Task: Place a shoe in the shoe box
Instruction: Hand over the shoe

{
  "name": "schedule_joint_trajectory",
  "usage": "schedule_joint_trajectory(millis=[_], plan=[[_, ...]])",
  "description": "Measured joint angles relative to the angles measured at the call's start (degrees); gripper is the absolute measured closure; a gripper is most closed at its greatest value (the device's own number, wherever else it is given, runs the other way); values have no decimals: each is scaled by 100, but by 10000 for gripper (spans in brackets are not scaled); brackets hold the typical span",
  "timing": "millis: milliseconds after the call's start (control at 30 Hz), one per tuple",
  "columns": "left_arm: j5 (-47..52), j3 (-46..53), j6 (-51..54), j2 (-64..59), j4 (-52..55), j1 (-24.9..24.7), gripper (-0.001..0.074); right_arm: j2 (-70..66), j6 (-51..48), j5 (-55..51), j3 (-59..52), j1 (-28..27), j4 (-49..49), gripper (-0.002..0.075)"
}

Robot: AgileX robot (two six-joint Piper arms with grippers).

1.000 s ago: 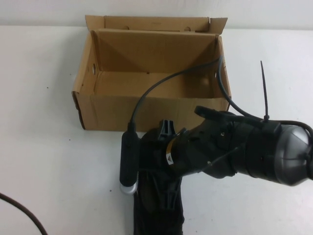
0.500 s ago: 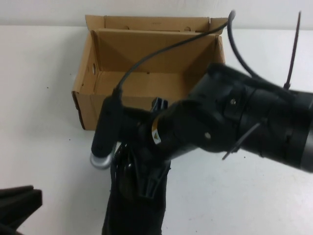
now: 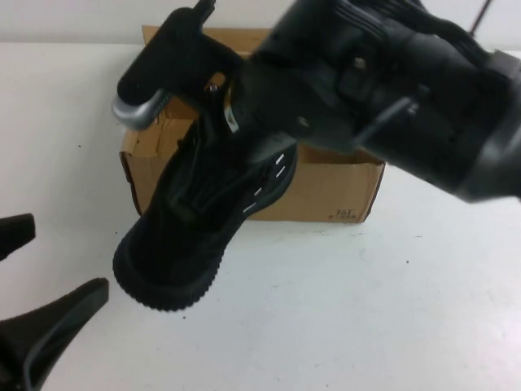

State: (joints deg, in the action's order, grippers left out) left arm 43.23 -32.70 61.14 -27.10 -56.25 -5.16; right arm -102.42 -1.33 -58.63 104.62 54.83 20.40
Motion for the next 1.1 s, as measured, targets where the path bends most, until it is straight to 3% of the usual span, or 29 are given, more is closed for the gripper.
schedule_joint_trajectory(millis=[233,400,967,1100], plan=[[88,-123,683,-524,-95,0,118,-845,715,-1109,1415,0,165,713],[-10,-261,875,-991,-85,0,117,-1215,805,-1353,2163,0,15,713],[-278,-418,1411,-1982,-368,-24,117,-1318,827,-1420,2387,0,-930,713],[-344,-430,1559,-2116,-366,-267,174,-1318,827,-1442,2387,0,-939,713]])
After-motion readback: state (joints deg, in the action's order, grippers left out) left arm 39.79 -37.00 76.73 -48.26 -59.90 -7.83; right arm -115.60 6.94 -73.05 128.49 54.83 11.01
